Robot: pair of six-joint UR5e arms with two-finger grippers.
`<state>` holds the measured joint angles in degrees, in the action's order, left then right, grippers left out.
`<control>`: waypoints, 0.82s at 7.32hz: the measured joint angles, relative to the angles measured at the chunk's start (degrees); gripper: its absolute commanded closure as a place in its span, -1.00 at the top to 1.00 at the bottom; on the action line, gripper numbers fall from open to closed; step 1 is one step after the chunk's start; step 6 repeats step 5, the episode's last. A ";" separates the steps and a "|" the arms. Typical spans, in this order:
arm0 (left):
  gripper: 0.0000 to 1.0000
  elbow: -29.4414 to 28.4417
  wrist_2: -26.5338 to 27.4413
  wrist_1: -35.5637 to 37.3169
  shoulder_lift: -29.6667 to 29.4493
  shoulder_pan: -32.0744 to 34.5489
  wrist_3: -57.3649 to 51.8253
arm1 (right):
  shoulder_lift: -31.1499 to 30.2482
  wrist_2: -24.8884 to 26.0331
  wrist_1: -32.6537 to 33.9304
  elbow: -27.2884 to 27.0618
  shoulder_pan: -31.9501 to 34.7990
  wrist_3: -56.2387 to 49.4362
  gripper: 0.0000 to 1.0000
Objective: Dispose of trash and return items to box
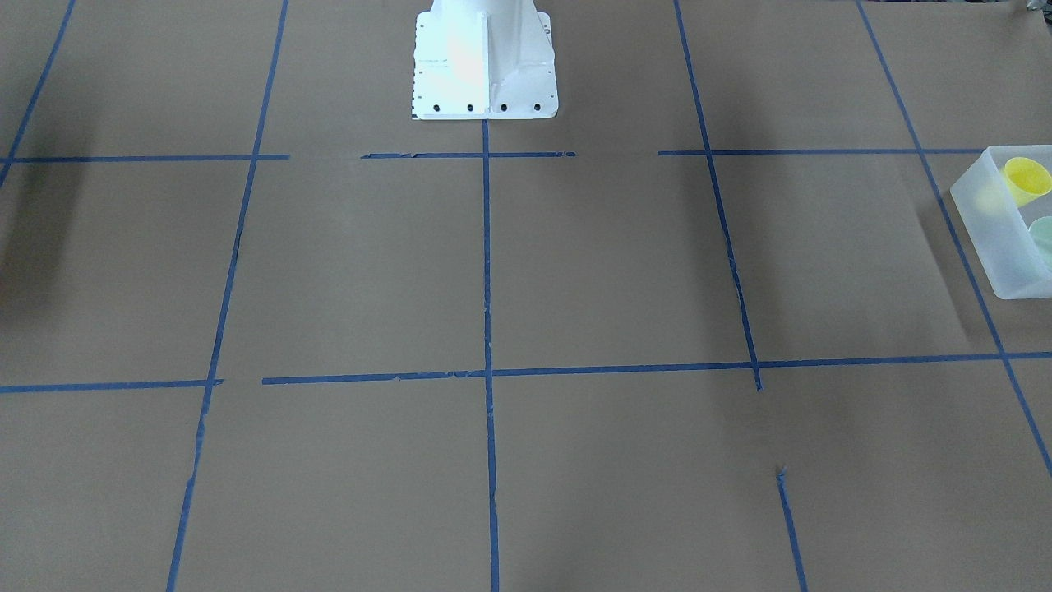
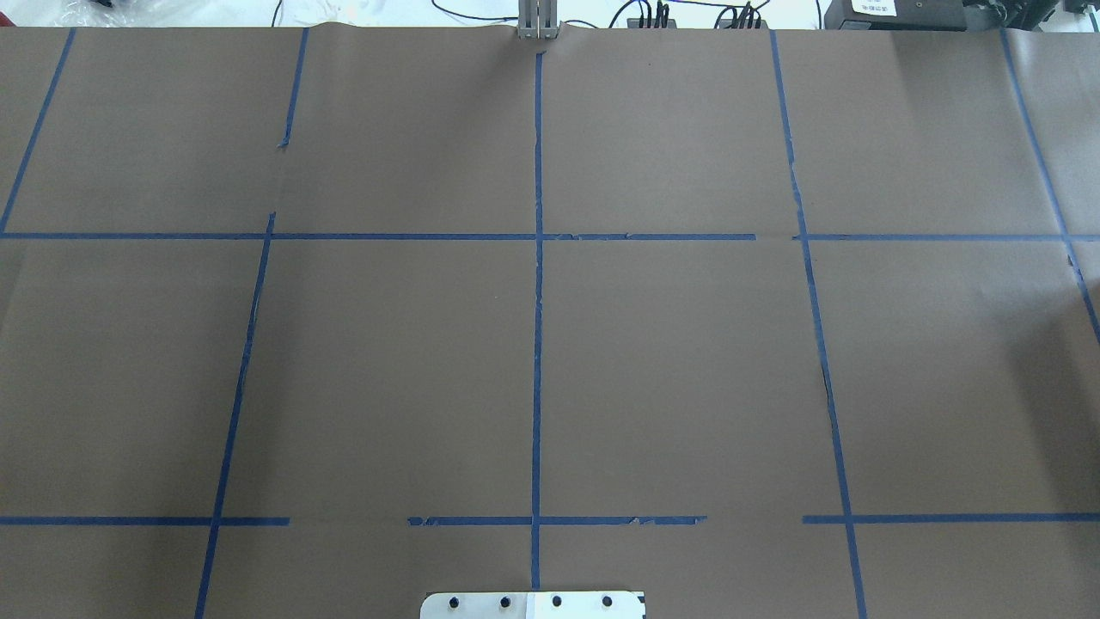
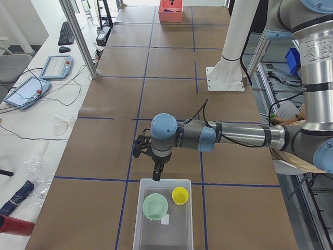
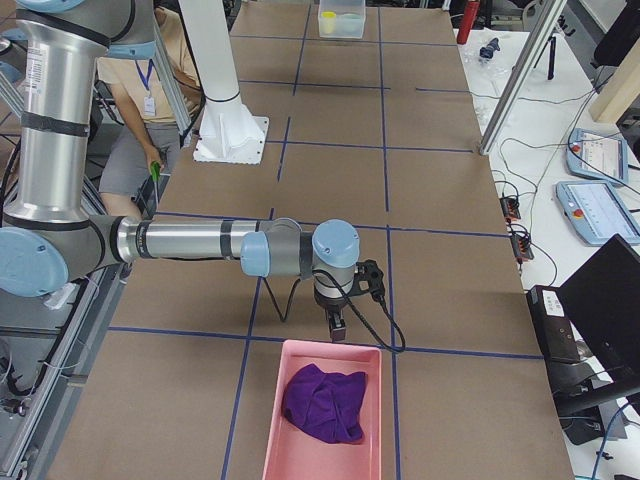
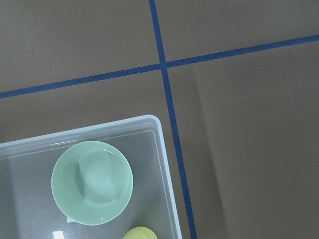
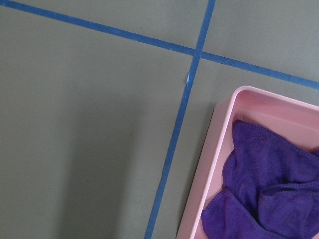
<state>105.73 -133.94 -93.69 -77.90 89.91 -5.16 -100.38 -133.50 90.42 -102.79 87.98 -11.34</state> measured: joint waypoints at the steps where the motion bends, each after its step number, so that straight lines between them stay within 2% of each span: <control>1: 1.00 0.03 0.00 0.00 -0.09 0.00 -0.01 | 0.00 0.00 -0.02 0.07 0.00 0.00 1.00; 6: 1.00 0.10 0.01 0.00 -0.30 0.03 -0.02 | 0.00 -0.41 -0.03 0.13 0.00 -0.08 1.00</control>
